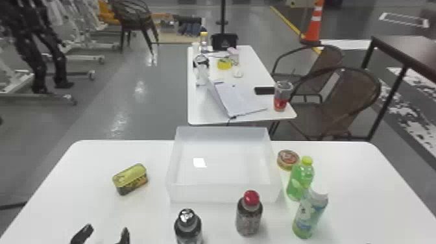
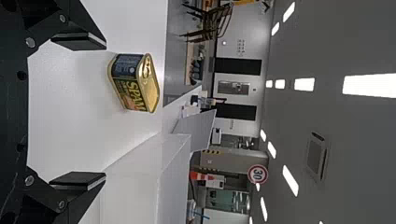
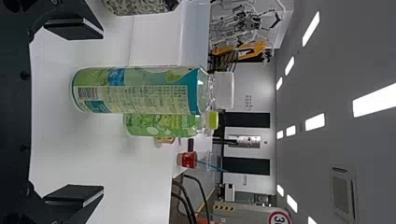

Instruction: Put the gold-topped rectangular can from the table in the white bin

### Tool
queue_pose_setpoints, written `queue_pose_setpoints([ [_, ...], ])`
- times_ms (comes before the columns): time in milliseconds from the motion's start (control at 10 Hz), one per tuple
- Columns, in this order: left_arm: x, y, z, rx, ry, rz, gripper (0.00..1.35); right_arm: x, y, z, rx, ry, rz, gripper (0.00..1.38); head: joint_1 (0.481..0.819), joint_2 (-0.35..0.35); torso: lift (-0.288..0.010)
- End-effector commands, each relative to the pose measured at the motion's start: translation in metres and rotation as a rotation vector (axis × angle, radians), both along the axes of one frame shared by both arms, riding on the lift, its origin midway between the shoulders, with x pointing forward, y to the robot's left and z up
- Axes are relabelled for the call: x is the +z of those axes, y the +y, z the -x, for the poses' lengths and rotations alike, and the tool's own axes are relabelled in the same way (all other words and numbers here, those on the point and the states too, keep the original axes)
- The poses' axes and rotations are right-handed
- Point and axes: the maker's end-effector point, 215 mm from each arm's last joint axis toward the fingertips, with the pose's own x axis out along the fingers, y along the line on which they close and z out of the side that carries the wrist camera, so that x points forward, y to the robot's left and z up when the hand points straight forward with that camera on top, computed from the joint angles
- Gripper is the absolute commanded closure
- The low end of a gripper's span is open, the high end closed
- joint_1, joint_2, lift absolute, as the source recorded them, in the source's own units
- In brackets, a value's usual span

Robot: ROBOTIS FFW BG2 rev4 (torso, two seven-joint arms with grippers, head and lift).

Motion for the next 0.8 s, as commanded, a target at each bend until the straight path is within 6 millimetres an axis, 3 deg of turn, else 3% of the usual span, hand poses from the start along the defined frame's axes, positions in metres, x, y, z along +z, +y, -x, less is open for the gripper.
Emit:
queue_pose_setpoints([
  [0,0.000,-0.001,0.000,0.001,0.000,0.003,0.29,-0.001,0.001,0.000,0.001,0.001,-0.001,0.13,0.549,0.000,-0.100],
  [400,0.000,-0.002,-0.001,0.000,-0.002,0.003,0.29,-0.001,0.001,0.000,0.001,0.001,-0.001,0.13,0.549,0.000,-0.100],
  [700,-0.010,-0.010,-0.003,-0.021,0.025,0.025,0.29,-0.001,0.001,0.000,0.000,0.001,-0.003,0.13,0.549,0.000,-0.100],
])
